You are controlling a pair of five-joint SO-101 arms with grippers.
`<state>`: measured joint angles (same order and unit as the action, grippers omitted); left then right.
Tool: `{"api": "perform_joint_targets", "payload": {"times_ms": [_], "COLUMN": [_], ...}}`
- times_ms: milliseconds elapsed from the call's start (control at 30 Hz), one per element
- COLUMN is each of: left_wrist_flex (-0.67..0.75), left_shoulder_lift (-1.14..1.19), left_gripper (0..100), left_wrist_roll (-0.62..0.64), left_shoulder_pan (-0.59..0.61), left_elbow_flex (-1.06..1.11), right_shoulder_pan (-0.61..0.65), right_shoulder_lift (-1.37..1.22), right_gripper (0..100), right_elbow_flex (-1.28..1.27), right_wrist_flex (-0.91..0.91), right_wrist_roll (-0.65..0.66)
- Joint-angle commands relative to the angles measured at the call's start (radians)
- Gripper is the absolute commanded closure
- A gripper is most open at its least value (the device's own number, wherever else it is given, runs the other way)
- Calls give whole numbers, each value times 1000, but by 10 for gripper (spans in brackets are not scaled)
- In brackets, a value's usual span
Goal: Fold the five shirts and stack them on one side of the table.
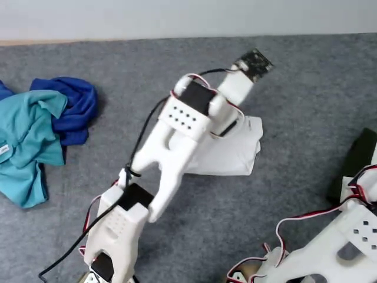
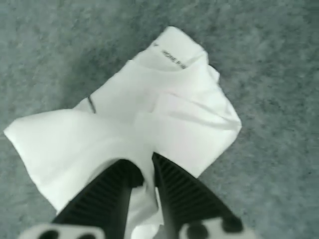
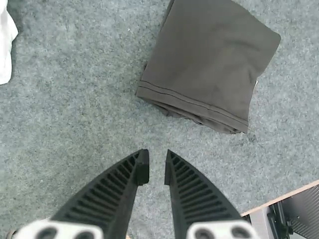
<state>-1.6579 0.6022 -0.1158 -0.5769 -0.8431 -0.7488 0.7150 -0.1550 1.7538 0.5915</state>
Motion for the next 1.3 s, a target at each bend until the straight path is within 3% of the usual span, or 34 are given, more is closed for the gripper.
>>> {"api": "perform_joint_targets", "payload": {"times_ms": [0,400,1033,1100,1267], "left_wrist_flex": [11,-78,-40,-43,-95], "left_shoulder_lift": [18,193,258,252,244], "left_gripper": [999,998,998,970,787], "left_wrist_roll": [17,17,31,26,31], "left_shoulder_pan": [-29,-87,-143,-143,-141], "left_elbow_flex": [-65,-326,-354,-360,-409], "right_shoulder_pan": [-8,-5,-5,-7,-7], "right_shoulder_lift": [27,59,85,85,87], "right_gripper": [937,937,935,935,937], "right_elbow_flex": [3,-66,-66,-66,-66], "right_wrist_flex": [38,35,35,36,36], "right_wrist_roll": [12,12,14,34,60]}}
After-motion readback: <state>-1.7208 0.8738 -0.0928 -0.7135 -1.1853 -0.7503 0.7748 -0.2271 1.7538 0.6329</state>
